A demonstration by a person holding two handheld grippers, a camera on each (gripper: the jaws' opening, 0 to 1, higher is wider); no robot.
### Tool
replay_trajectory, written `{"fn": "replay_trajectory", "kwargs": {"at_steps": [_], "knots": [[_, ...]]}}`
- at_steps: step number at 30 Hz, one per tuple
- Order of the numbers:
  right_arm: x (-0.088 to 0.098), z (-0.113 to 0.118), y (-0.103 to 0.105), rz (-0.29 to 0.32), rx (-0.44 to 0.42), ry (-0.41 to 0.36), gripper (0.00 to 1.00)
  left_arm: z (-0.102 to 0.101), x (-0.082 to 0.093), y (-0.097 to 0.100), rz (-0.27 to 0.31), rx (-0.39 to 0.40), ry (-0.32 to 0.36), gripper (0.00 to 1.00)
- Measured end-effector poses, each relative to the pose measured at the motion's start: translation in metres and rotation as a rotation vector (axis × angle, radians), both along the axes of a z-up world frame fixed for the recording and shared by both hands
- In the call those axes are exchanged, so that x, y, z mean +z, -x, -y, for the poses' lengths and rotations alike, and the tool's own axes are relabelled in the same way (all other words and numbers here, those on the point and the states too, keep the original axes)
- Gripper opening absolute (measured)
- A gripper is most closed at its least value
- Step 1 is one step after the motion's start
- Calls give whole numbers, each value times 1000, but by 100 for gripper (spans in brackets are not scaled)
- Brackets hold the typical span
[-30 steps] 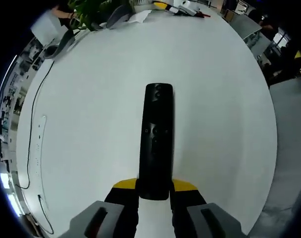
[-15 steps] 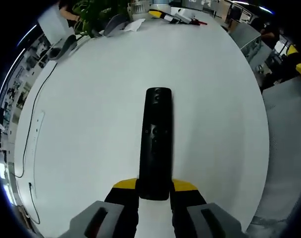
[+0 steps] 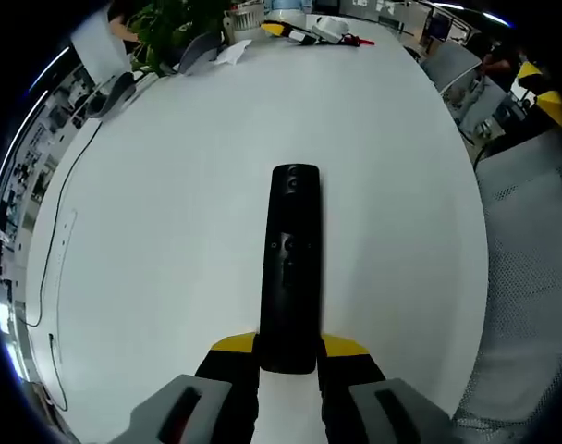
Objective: Press the specified remote control buttons in sequence, fully releasing each button before pressing the next.
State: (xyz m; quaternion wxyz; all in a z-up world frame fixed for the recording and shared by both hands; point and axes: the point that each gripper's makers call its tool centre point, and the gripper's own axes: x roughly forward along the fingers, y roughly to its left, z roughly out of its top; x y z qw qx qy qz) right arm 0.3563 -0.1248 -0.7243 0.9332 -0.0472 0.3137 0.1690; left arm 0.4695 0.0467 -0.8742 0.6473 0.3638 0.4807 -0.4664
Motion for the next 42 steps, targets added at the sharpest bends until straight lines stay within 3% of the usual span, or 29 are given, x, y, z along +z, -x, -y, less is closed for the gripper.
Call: {"fn": "replay_trajectory", "kwargs": {"at_steps": [15,25,29,31,33,35,38,42], "knots": [[-3,-4,1,-15,24,-1,9,6,-1,26,11,12,24,24],[0,-6,1,-22,21,-50,8,10,-1,48,26,28,64,24],[3,-12,2,-29,45,-94,8,12,-1,57,34,34,83,24],[4,-16,2,-18,91,-94,7,12,-1,61,40,45,99,24],[0,-7,-2,-30,80,-78,6,12,-1,62,40,63,105,24],[2,-6,-8,-52,50,-172,2,13,-1,66,43,63,108,24],[0,4,-15,-98,23,-223,0,14,-1,71,44,61,109,24],[11,6,-26,-104,26,-367,0,14,-1,76,47,81,111,24]]}}
